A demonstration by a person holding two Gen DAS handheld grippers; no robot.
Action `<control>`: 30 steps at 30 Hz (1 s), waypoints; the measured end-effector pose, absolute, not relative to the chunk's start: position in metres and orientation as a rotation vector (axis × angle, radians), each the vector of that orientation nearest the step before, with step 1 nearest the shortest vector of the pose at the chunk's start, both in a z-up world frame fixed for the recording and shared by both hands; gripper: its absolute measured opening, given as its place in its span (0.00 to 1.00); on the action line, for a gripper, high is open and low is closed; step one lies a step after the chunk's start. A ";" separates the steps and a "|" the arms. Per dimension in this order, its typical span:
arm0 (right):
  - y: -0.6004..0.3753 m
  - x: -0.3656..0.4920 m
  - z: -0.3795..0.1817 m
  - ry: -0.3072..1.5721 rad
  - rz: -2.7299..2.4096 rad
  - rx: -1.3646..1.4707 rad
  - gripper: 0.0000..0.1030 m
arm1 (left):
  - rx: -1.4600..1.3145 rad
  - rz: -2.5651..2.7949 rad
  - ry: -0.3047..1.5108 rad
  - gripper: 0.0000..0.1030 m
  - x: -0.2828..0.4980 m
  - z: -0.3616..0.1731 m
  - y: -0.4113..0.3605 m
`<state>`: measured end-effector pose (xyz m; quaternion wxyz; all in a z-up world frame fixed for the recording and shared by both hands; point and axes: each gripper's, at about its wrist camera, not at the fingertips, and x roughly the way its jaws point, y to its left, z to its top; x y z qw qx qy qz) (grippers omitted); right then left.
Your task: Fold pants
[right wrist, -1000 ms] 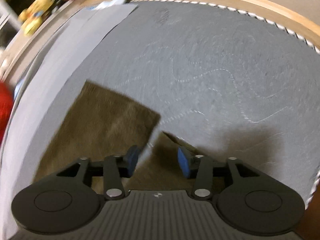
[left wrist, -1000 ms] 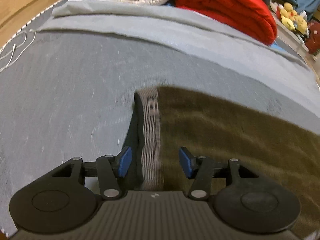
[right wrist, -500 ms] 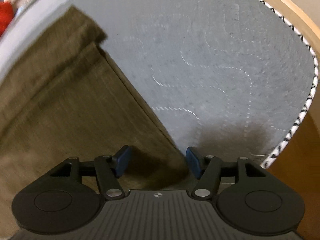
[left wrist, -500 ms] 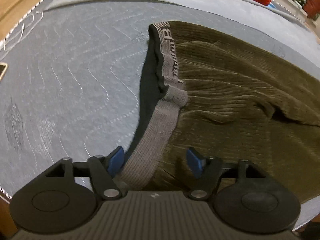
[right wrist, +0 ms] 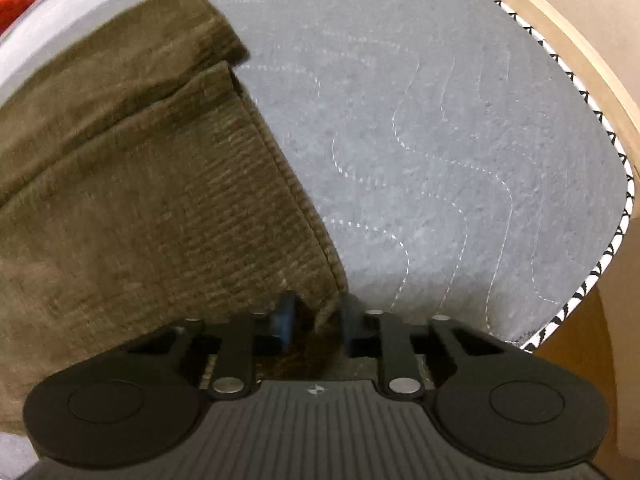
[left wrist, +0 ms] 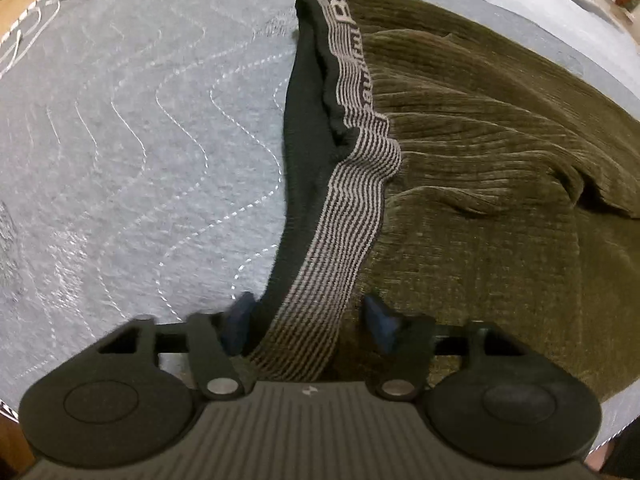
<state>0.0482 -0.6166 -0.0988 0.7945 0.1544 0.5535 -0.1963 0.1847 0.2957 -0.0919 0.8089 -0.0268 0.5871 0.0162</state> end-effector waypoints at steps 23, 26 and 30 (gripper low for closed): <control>-0.604 0.043 -0.056 0.988 -0.283 0.427 0.40 | 0.090 -0.082 1.071 0.43 0.137 -0.031 0.266; -0.592 0.050 -0.067 1.060 -0.180 0.406 0.41 | 0.101 -0.263 1.087 0.52 0.136 -0.041 0.244; -0.561 0.059 -0.101 1.282 -0.166 0.181 0.42 | 0.317 -0.275 1.311 0.56 0.136 -0.096 0.212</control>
